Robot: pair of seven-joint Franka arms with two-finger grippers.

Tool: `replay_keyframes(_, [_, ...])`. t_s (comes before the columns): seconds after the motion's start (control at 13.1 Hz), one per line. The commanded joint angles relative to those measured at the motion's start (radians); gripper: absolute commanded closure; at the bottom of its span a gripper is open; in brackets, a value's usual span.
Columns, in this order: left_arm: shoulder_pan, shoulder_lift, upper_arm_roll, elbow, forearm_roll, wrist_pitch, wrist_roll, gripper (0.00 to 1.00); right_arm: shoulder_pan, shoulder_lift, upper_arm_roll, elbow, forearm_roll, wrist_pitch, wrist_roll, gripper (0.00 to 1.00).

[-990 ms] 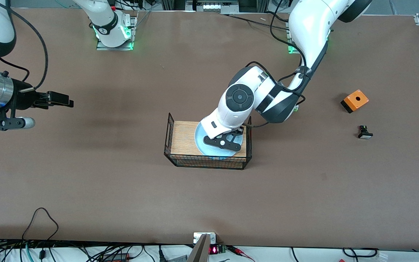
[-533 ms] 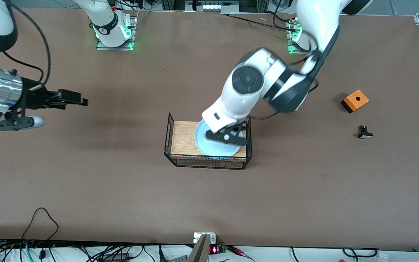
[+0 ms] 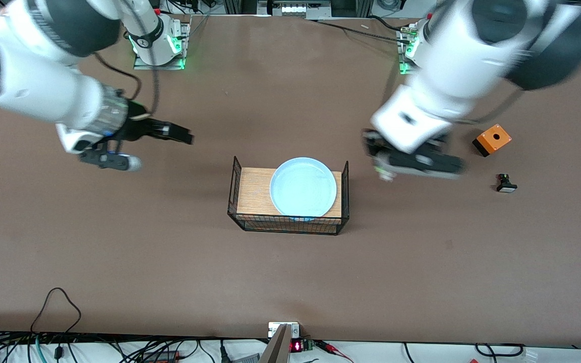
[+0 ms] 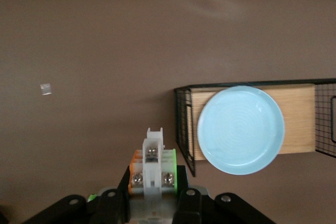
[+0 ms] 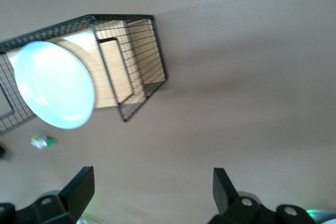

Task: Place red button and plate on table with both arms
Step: 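Carry the button toward the orange box while the right gripper nears the plate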

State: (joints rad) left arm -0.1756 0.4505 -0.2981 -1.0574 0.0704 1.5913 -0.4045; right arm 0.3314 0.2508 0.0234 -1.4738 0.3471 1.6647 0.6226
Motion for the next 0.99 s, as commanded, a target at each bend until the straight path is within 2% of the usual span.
replay_keyframes(0.0, [0.146, 0.013, -0.01, -0.001, -0.101, -0.008, 0.073, 1.0, 0.07, 0.054, -0.01, 0.027, 0.003, 0.055, 0.199, 0.0])
replay_keyframes(0.23, [0.286, 0.013, -0.009, -0.01, -0.1, -0.072, 0.192, 1.0, 0.144, 0.1, -0.01, 0.029, -0.016, 0.131, 0.232, 0.0])
replay_keyframes(0.38, [0.32, 0.017, 0.0, -0.029, -0.092, -0.102, 0.251, 1.0, 0.202, 0.136, -0.01, 0.029, -0.04, 0.211, 0.238, 0.0])
replay_keyframes(0.69, [0.326, -0.018, 0.043, -0.194, -0.026, -0.082, 0.262, 1.0, 0.268, 0.217, -0.01, 0.029, -0.04, 0.377, 0.241, 0.0])
replay_keyframes(0.91, [0.373, -0.099, 0.071, -0.42, -0.026, 0.04, 0.33, 1.0, 0.29, 0.281, -0.01, 0.027, -0.04, 0.477, 0.292, 0.0])
